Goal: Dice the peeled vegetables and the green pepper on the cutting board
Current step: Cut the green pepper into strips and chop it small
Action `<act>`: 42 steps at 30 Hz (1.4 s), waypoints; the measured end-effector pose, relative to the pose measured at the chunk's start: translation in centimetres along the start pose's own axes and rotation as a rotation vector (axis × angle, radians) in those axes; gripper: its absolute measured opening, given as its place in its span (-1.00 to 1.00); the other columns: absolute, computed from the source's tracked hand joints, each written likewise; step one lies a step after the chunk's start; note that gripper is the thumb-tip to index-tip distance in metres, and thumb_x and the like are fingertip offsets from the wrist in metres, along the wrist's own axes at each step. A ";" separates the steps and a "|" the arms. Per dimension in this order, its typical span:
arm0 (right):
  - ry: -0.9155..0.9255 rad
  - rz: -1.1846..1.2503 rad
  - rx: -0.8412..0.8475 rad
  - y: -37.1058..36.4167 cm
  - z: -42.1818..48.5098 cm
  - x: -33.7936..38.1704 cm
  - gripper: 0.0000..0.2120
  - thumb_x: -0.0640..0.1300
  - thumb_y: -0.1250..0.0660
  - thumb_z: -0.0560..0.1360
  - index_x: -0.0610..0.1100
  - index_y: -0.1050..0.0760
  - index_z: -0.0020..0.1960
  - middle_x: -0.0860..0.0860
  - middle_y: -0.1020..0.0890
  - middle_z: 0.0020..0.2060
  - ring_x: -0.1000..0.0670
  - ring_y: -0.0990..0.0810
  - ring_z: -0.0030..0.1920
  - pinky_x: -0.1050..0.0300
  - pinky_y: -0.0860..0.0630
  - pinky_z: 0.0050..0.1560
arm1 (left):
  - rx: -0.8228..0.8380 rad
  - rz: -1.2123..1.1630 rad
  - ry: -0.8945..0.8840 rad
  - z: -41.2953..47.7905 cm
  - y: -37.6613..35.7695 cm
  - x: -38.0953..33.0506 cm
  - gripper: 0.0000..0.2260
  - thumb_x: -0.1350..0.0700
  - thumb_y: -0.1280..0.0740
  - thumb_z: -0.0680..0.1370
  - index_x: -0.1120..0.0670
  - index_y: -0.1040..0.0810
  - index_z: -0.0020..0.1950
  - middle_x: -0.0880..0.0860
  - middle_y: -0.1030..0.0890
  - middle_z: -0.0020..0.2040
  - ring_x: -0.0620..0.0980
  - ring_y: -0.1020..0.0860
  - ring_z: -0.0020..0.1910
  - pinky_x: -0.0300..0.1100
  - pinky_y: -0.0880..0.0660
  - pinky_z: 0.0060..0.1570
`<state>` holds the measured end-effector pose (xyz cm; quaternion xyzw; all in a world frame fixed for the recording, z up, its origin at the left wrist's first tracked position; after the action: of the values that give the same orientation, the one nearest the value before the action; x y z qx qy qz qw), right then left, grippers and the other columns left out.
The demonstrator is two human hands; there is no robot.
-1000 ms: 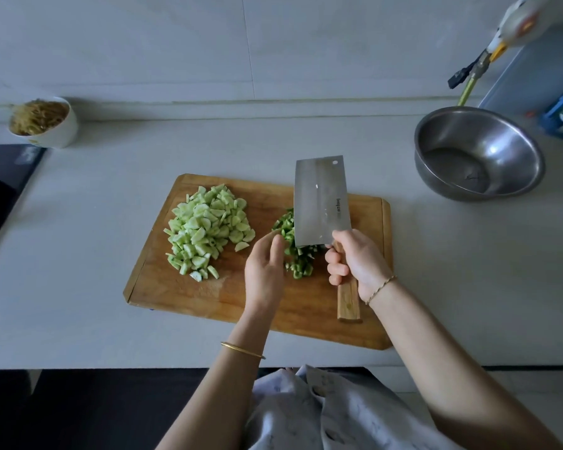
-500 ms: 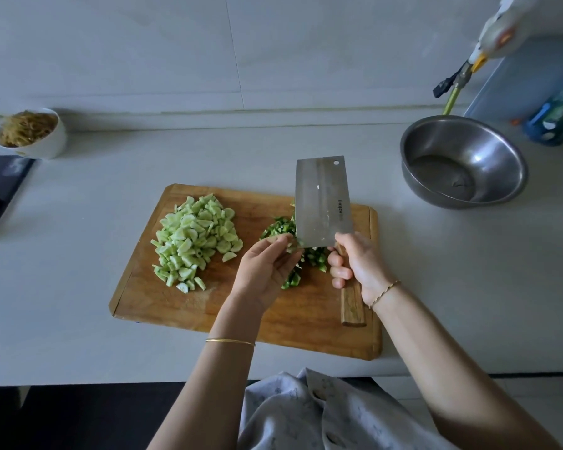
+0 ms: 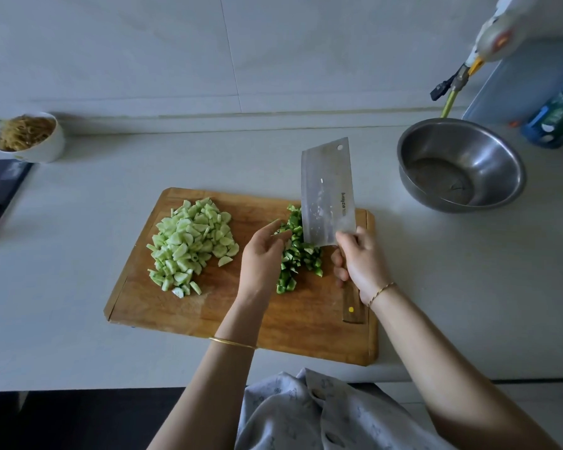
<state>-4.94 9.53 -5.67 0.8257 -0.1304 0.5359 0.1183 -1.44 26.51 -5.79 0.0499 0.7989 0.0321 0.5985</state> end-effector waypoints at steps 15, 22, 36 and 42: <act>0.301 -0.450 -0.114 1.9 0.1 1.5 -0.77 -0.13 -0.24 0.58 -0.11 -0.27 -0.23 -0.05 -0.43 -0.47 -0.01 -0.39 -0.57 0.14 -0.32 -0.55 | -0.074 0.622 -0.379 -0.1 0.0 -1.0 -0.62 0.29 -0.22 0.56 0.07 -0.47 0.35 -0.05 -0.60 0.15 0.03 -0.50 0.11 -0.27 -0.39 0.09; 0.812 -1.135 -0.227 1.2 -1.1 2.0 -0.65 -0.21 -0.56 0.24 -0.21 -0.48 -0.08 -0.07 -0.59 -0.37 -0.16 -0.57 -0.44 0.20 -0.29 -0.51 | -0.455 0.294 -0.292 0.6 3.7 -3.9 -0.71 0.28 -0.19 0.53 0.13 -0.44 0.23 0.05 -0.51 0.07 -0.07 -0.47 0.00 -0.15 -0.49 0.08; 0.987 -1.210 -0.246 -0.5 -2.2 3.0 -0.58 -0.20 -0.64 0.10 -0.17 -0.44 -0.22 -0.01 -0.54 -0.41 -0.07 -0.52 -0.47 0.19 -0.32 -0.56 | 0.047 0.885 -0.624 2.5 -4.9 -5.4 -0.90 0.18 -0.35 0.50 0.13 -0.63 -0.04 0.08 -0.54 -0.05 0.12 -0.46 0.01 -0.06 -0.41 -0.03; 0.880 -1.251 -0.259 0.7 0.4 2.7 -0.56 -0.25 -0.64 0.10 -0.20 -0.42 -0.20 -0.06 -0.52 -0.43 -0.14 -0.52 -0.51 0.18 -0.29 -0.58 | -0.082 0.904 -0.509 3.2 -1.8 -4.5 -0.91 0.17 -0.31 0.54 0.17 -0.58 -0.09 0.08 -0.56 -0.08 0.08 -0.46 -0.02 -0.07 -0.43 -0.05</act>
<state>-3.78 8.47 -3.27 0.4367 0.3576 0.6285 0.5352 2.79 24.18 -2.64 0.3727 0.5248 0.3056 0.7016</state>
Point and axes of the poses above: each hand's wrist, its own z-axis towards the middle knuckle, its own y-axis out of the back of the hand, x = y × z, the point moved 6 cm from there along z, towards the middle knuckle
